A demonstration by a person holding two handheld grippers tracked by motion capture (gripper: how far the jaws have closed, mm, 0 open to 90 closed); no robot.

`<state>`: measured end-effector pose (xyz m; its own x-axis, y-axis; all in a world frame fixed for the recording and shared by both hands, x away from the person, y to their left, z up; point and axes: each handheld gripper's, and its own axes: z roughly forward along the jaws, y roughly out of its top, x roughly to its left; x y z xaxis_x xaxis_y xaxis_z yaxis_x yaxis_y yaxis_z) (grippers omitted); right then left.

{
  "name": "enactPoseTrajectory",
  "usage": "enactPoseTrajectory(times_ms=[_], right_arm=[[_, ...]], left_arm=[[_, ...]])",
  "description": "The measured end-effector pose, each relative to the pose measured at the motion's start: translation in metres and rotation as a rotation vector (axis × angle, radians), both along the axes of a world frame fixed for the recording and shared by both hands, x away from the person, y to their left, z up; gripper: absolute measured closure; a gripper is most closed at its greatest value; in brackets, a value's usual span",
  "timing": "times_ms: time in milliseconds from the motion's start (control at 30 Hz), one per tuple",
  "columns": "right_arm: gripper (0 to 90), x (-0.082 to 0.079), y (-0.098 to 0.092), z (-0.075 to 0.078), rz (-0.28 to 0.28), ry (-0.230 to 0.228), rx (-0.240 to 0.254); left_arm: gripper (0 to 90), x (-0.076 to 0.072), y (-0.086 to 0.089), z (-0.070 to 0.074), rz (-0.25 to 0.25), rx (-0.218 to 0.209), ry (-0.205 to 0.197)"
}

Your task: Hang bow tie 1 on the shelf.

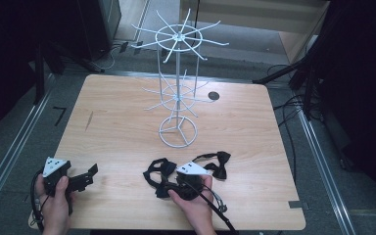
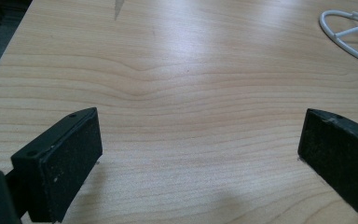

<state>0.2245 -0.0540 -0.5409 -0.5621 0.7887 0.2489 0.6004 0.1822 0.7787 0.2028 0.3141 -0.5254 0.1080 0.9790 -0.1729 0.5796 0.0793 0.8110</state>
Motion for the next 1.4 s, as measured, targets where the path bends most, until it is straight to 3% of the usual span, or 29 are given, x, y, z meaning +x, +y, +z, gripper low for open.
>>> enactPoseTrajectory(times_ms=[100, 267, 500, 567, 700, 733, 767, 833, 967, 1000, 1200, 1400], right_arm=[[38.7, -0.001, -0.001, 0.004, -0.005, -0.022, 0.017], [38.0, -0.003, 0.003, 0.004, 0.007, -0.017, 0.019], [38.4, -0.005, 0.012, -0.002, 0.005, -0.010, -0.054], [43.1, -0.006, 0.015, -0.002, 0.006, -0.030, -0.097], [62.8, -0.007, 0.016, -0.001, 0.008, -0.069, -0.161], [62.8, -0.007, 0.016, -0.001, 0.008, -0.069, -0.161], [70.6, -0.006, 0.013, -0.001, 0.007, -0.056, -0.151], [74.7, -0.005, 0.009, -0.001, 0.016, -0.047, -0.134], [76.8, -0.006, 0.004, -0.002, 0.022, -0.054, -0.110], [77.3, -0.008, 0.001, -0.001, 0.013, -0.089, -0.102], [77.7, -0.013, -0.007, 0.006, -0.020, -0.180, -0.059], [77.6, -0.014, -0.014, 0.019, -0.033, -0.234, -0.017]], left_arm=[[0.0, 0.000, 0.000, 0.000, -0.002, -0.003, 0.001], [0.0, 0.000, 0.000, 0.000, -0.001, -0.001, 0.002], [0.0, 0.000, 0.000, 0.000, -0.002, -0.002, 0.005], [0.0, 0.000, 0.000, 0.000, -0.002, -0.001, 0.006], [0.0, 0.000, 0.000, 0.000, -0.001, 0.001, 0.006], [0.0, 0.000, 0.000, 0.000, -0.001, 0.001, 0.006], [0.0, 0.000, 0.000, 0.000, -0.001, 0.001, 0.006], [0.0, 0.000, 0.000, 0.000, -0.002, 0.000, 0.006], [0.0, 0.000, 0.000, 0.000, -0.003, -0.001, 0.003], [0.0, 0.000, 0.000, 0.000, -0.004, -0.002, 0.005], [0.0, 0.001, 0.000, 0.000, -0.004, -0.002, 0.008], [0.0, 0.000, 0.000, 0.000, -0.004, 0.000, 0.006]])
